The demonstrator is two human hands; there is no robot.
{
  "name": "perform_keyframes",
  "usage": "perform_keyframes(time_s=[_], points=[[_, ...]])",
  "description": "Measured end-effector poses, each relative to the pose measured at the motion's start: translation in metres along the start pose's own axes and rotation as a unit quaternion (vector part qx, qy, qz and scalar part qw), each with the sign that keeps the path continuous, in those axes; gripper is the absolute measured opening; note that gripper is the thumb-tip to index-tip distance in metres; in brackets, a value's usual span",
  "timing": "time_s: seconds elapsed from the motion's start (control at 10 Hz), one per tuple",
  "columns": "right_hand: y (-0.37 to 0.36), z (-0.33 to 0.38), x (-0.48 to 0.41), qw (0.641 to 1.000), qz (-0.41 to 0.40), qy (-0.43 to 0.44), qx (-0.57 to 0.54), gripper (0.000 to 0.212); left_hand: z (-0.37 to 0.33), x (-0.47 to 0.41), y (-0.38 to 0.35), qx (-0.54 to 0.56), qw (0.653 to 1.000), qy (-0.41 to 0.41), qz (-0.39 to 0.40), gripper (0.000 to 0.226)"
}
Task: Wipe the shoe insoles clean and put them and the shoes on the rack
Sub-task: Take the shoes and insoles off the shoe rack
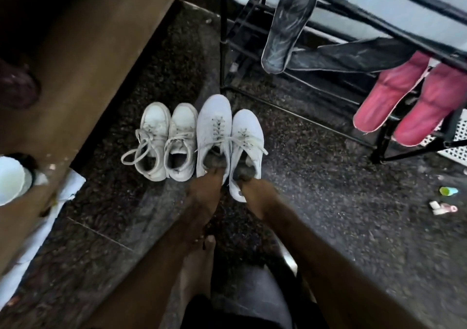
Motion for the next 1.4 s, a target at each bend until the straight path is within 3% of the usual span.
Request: perform_keyframes(time_s=[0.1,0.2,0.3,0.4,0.5,0.6,0.7,0.8,1.0,1.1,1.2,1.3,1.4], points=[[-0.016,-0.003,-0.010,1.000,0.017,0.014,0.012,0.037,0.015,-0.002,-0.028,-0.066,0.996,0.002,0.058,0.054],[-0.023,-0.005,-0.018,0.999,0.030,0.011,0.014,0.035,0.024,-0.006,-0.039,-0.054,0.996,0.022,0.066,0.059],[-0.025,-0.009,-0.024,0.998,0.060,0.017,0.023,0.034,0.030,-0.005,-0.045,0.008,0.995,-0.004,0.101,0.059],[0.000,-0.024,-0.027,0.997,0.078,0.021,0.007,0.042,0.031,-0.018,-0.040,0.070,0.996,-0.033,0.051,0.049],[0.027,-0.042,-0.025,0.999,0.041,0.016,-0.032,0.037,0.025,-0.027,-0.032,0.043,0.991,0.003,0.130,0.053],[0.026,-0.047,-0.020,0.998,0.051,0.032,-0.001,0.030,0.023,-0.028,-0.032,0.062,0.984,0.012,0.166,0.055],[0.026,-0.053,-0.027,0.997,0.050,0.046,-0.040,0.029,0.022,-0.034,-0.025,0.055,0.987,-0.001,0.154,0.050],[0.045,-0.064,-0.046,0.988,0.111,0.094,-0.047,0.032,0.024,-0.043,-0.011,0.065,0.980,-0.015,0.190,0.048],[0.068,-0.089,-0.083,0.960,0.207,0.096,-0.160,0.027,0.004,-0.084,0.028,0.024,0.949,-0.066,0.308,0.030],[0.083,-0.091,-0.107,0.903,0.227,0.311,-0.193,0.036,-0.021,-0.114,0.057,0.035,0.951,-0.071,0.299,0.013],[0.128,-0.132,-0.147,0.823,0.278,0.479,-0.127,0.027,-0.050,-0.138,0.104,0.041,0.973,-0.112,0.197,0.017],[0.187,-0.135,-0.110,0.950,0.143,0.152,-0.233,0.007,-0.065,-0.154,0.139,0.090,0.984,-0.125,0.089,0.019],[0.216,-0.150,-0.083,0.966,0.131,0.035,-0.222,0.014,-0.080,-0.162,0.151,0.142,0.981,-0.120,0.057,0.019]])
Point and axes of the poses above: each hand's wrist, its own x-axis away from the middle knuckle, its own y-axis out of the back of the hand, z = x × y, the point moved 2 cm from there along -x, towards the middle knuckle, and after that the axes turned 8 degrees about y, right-handed, at the moved point
